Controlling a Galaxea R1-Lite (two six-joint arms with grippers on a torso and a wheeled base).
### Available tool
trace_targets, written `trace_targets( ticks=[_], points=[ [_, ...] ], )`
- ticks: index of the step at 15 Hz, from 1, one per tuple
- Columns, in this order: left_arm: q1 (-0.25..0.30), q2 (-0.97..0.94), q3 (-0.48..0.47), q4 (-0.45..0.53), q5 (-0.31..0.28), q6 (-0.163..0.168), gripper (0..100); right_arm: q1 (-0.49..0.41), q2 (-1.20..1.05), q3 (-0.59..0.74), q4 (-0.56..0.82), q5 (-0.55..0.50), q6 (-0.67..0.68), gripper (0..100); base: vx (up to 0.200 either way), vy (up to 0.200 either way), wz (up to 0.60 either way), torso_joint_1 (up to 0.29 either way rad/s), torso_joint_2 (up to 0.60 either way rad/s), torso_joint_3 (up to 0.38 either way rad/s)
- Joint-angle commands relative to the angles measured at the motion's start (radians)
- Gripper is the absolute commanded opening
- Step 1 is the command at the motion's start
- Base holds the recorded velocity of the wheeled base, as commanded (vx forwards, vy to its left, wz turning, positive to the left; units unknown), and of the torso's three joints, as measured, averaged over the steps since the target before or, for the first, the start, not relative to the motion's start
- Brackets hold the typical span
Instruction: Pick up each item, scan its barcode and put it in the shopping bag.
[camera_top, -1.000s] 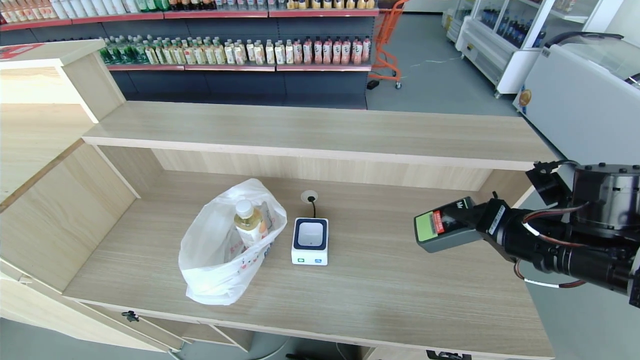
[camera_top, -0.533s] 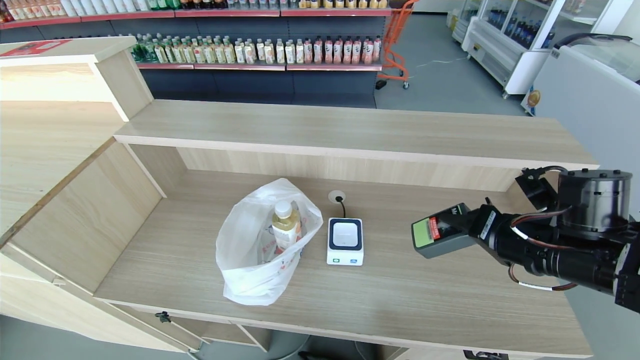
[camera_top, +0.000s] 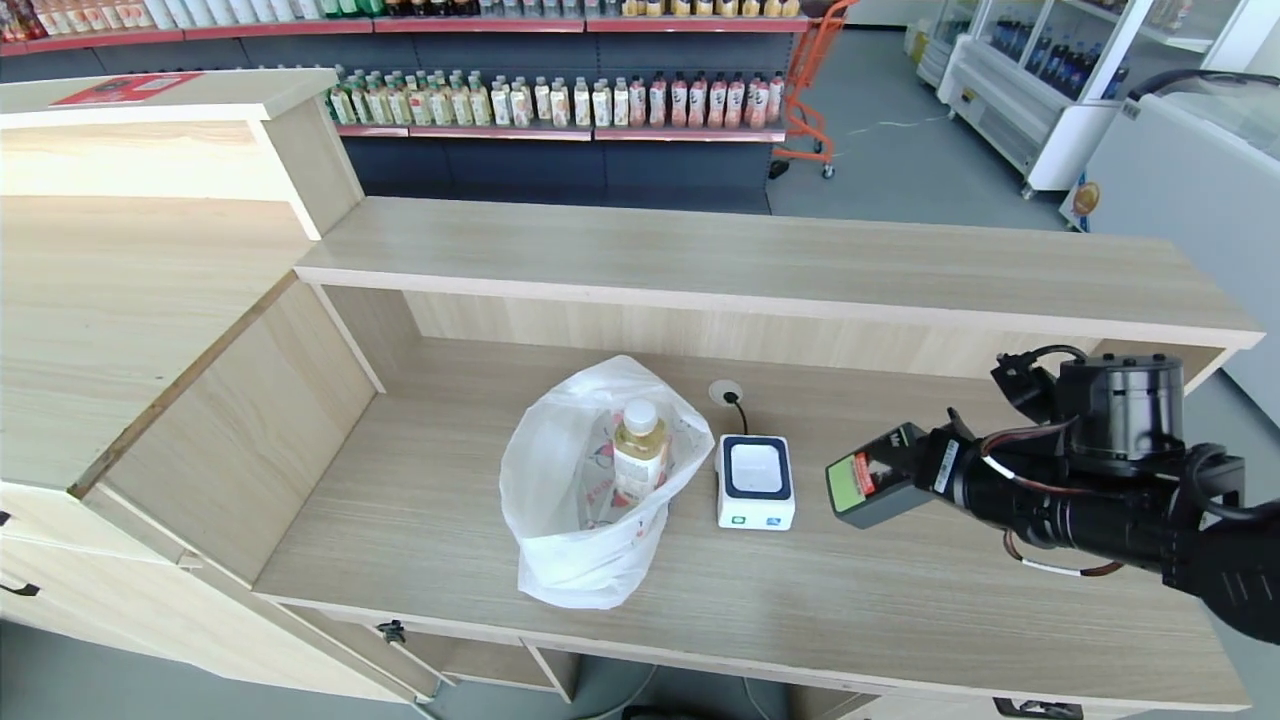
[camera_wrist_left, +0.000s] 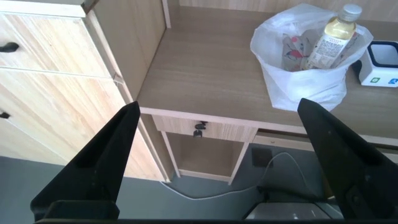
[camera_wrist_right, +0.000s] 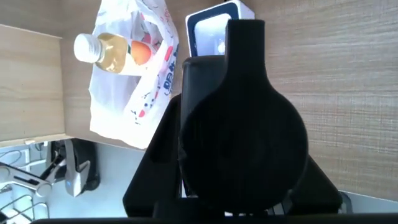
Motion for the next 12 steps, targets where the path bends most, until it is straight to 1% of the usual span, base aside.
trace_targets(
  ticks=[1,3,6,9,12],
  points=[
    [0.0,0.0,0.001,0.0,0.0,0.0,100,-0.006,0.065,-0.018,-0.004,-0.009,-0.021,0,0.0,0.0,0.0,0.0,0.0,0.0],
    [0.0,0.0,0.001,0.0,0.0,0.0,100,0.002,0.129,-0.043,-0.056,-0.032,-0.047,0,0.0,0.0,0.0,0.0,0.0,0.0],
    [0.0,0.0,0.001,0.0,0.0,0.0,100,0.028,0.244,-0.115,-0.151,-0.028,-0.081,0,0.0,0.0,0.0,0.0,0.0,0.0],
    [0.0,0.0,0.001,0.0,0.0,0.002,100,0.067,0.328,-0.196,-0.153,-0.034,-0.095,0,0.0,0.0,0.0,0.0,0.0,0.0],
    [0.0,0.0,0.001,0.0,0.0,0.002,100,0.09,0.382,-0.239,-0.163,-0.038,-0.112,0,0.0,0.0,0.0,0.0,0.0,0.0]
  ],
)
